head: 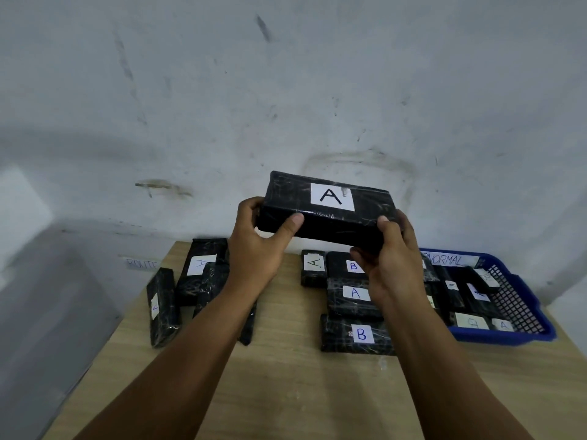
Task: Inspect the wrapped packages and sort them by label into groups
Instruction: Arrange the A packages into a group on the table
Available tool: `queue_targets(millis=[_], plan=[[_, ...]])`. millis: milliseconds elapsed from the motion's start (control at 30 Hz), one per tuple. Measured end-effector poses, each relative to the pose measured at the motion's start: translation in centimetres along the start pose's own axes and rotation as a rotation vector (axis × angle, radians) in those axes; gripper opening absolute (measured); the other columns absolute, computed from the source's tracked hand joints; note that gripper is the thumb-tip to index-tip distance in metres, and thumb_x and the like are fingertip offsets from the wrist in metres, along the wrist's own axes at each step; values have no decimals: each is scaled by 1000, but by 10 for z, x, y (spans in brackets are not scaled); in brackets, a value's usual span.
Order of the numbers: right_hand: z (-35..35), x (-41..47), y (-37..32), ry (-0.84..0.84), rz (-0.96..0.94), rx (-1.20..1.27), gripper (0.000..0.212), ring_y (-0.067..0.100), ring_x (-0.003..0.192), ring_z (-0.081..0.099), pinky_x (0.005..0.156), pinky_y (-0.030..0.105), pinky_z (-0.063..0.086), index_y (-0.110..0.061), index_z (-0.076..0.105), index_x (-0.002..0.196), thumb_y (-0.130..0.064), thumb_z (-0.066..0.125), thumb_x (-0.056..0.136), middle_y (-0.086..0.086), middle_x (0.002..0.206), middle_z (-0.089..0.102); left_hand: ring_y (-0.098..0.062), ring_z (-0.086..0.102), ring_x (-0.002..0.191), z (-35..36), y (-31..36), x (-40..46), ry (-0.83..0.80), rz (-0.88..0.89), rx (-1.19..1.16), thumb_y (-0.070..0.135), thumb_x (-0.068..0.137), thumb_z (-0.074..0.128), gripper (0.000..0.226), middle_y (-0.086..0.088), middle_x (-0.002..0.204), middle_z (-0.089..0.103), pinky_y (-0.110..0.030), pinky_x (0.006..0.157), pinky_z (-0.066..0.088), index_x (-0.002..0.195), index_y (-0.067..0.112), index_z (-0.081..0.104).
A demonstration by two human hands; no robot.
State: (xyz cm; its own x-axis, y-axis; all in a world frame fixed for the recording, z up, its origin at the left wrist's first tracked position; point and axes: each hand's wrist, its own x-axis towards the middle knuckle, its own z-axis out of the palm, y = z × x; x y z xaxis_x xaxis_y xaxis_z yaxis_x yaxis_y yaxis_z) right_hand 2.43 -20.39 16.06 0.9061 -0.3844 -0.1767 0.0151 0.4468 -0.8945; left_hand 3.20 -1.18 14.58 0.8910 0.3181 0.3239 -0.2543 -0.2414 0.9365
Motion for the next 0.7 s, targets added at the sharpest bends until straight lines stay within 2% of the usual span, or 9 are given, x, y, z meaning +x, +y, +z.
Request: queue_targets(millis=[67,100,133,200,333,400,500,567,700], plan=[[-3,0,1,-26,-41,-20,46,23,105,73,80,37,62,-35,54,144,-23,64,101,3,123,72,-5,67,83,1,3,1,19,-69,-51,61,85,69,44,8,98,72,-28,75,52,115,32,57],[-4,1,2,-45,-44,-27,50,21,103,73,81,38,62,-33,51,148,-21,64,101,4,121,72,-10,66,79,0,3,3,30,-101,-67,59,88,68,40,6,95,72,-32,72,53,114,30,56],[-6,2,2,-64,-27,-30,54,22,103,73,83,38,63,-29,48,151,-20,65,100,4,118,72,-13,67,79,0,3,5,42,-129,-80,53,90,69,36,4,94,72,-35,71,54,113,29,56],[-8,2,1,-89,27,-44,57,25,106,74,84,41,64,-21,48,151,-23,69,98,6,116,74,-15,70,89,-3,2,10,43,-169,-104,41,92,73,30,3,99,72,-33,74,55,111,28,55],[-11,1,4,-98,57,-37,35,24,110,74,89,42,62,-13,67,126,-29,74,96,6,115,78,-15,69,103,-6,2,17,-51,-208,-132,30,89,78,30,0,112,69,-31,86,55,106,30,53],[-11,1,7,-114,43,-15,34,23,110,74,88,40,62,-12,66,127,-25,73,96,7,117,78,-14,68,103,-5,5,18,-64,-218,-119,33,85,81,38,2,112,67,-26,80,52,109,27,53],[-11,1,7,-172,5,-97,37,22,105,76,88,40,62,-13,64,129,-24,74,96,6,116,78,-6,64,96,-3,9,14,-47,-201,-22,44,74,88,64,8,107,63,-18,70,48,118,21,48],[-11,5,8,-197,-18,-194,41,21,102,76,92,45,61,-19,65,128,-30,79,91,2,113,79,-8,65,98,-4,7,13,-23,-192,23,45,67,93,76,7,109,62,-22,74,53,122,22,46],[-15,7,12,-176,-104,-402,81,21,107,75,96,51,60,-28,66,121,-73,89,57,-4,113,79,-13,62,113,-8,-1,14,-88,-186,67,41,60,97,100,4,127,61,-28,95,51,142,25,42]])
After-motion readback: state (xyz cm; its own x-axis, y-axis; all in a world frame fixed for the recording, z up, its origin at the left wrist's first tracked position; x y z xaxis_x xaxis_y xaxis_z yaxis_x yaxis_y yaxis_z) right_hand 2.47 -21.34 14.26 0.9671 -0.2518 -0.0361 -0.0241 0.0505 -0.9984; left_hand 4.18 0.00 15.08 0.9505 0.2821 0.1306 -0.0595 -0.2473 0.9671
